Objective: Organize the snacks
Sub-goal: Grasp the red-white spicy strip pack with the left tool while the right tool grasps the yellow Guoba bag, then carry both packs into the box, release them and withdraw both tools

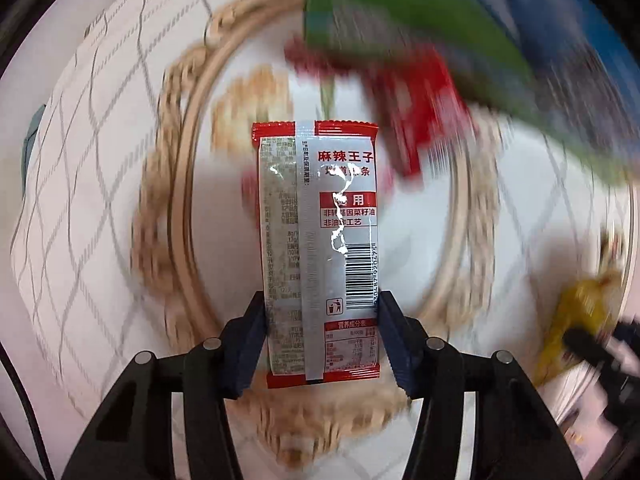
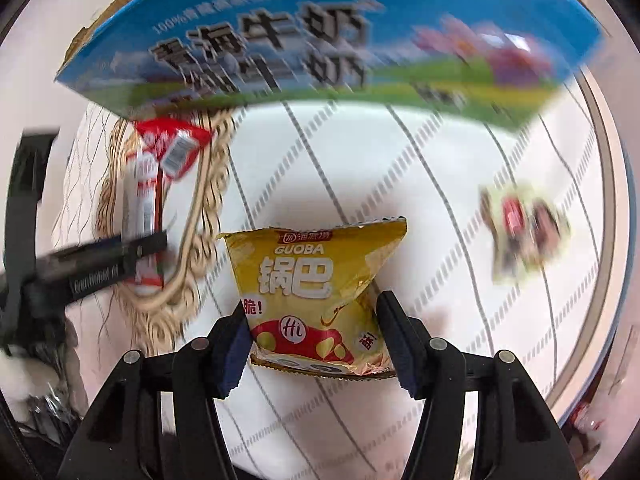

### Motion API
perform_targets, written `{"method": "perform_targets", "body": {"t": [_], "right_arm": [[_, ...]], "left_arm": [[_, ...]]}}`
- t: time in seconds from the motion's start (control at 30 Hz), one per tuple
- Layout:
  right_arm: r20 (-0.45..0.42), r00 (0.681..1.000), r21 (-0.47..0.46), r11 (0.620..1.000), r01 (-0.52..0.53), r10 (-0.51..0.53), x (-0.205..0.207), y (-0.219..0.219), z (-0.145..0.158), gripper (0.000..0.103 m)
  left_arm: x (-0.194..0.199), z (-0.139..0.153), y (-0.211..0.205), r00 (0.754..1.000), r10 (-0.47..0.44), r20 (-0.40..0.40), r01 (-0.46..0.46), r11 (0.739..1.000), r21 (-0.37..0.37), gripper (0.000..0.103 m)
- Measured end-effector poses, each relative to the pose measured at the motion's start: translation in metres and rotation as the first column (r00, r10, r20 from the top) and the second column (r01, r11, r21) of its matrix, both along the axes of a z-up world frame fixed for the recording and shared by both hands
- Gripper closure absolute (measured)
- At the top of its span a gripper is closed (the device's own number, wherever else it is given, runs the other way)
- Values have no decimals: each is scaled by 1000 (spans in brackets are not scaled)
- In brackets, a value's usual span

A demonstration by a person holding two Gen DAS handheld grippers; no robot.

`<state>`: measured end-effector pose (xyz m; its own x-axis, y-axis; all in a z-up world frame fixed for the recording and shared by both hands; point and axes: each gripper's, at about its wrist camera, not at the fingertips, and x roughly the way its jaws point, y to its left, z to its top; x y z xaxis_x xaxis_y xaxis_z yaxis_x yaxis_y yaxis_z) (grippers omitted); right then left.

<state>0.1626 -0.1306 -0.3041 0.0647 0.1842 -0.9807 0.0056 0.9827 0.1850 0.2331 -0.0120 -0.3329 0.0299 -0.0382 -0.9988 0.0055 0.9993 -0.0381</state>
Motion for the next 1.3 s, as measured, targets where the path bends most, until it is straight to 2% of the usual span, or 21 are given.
{"method": "perform_targets", "body": {"t": [0.1, 0.17, 0.23, 0.37, 0.47, 0.6, 0.63, 0.8, 1.03, 1.17, 1.3], "right_arm": [[-56, 998, 26, 1000, 6, -5, -27, -8, -4, 41], [-75, 997, 17, 1000, 9, -8, -41, -11, -9, 41], [-75, 997, 14, 1000, 23, -22, -49, -12, -13, 40], [-48, 997, 5, 998, 66, -65, -47, -15, -17, 39], [-14, 998, -23, 998, 62, -62, -44, -16, -13, 39], [-1, 998, -24, 998, 62, -62, -39, -13, -13, 39], [0, 998, -22, 998, 63, -63, -39, -12, -15, 39], [14, 998, 2, 998, 58, -59, -43, -13, -13, 43], [66, 997, 77, 997, 23, -28, -50, -15, 22, 45], [112, 993, 153, 988, 18, -35, -46, -26, 61, 46], [205, 978, 166, 986, -7, -27, -27, -32, 109, 46]], "left_arm": [[-50, -2, -10, 997, -51, -54, 50, 999, -21, 51], [-68, -3, -14, 996, -60, -72, 57, 997, -47, 51], [-76, -9, -17, 995, -66, -70, 64, 997, -39, 48], [-63, -30, -9, 994, 5, -113, -14, 997, -74, 46], [-55, -32, 1, 993, 49, -105, -59, 994, -91, 45], [-37, -24, 21, 996, 58, -61, -62, 996, -70, 45], [-37, -20, 23, 997, 52, -48, -55, 997, -57, 50], [-42, -4, 1, 1000, 18, -11, -18, 999, -32, 57], [-42, 37, 0, 999, -14, 42, 17, 997, -76, 59], [-36, 85, -6, 994, -28, 102, 43, 989, -144, 59], [-17, 138, -17, 982, -50, 185, 88, 975, -204, 59]]}}
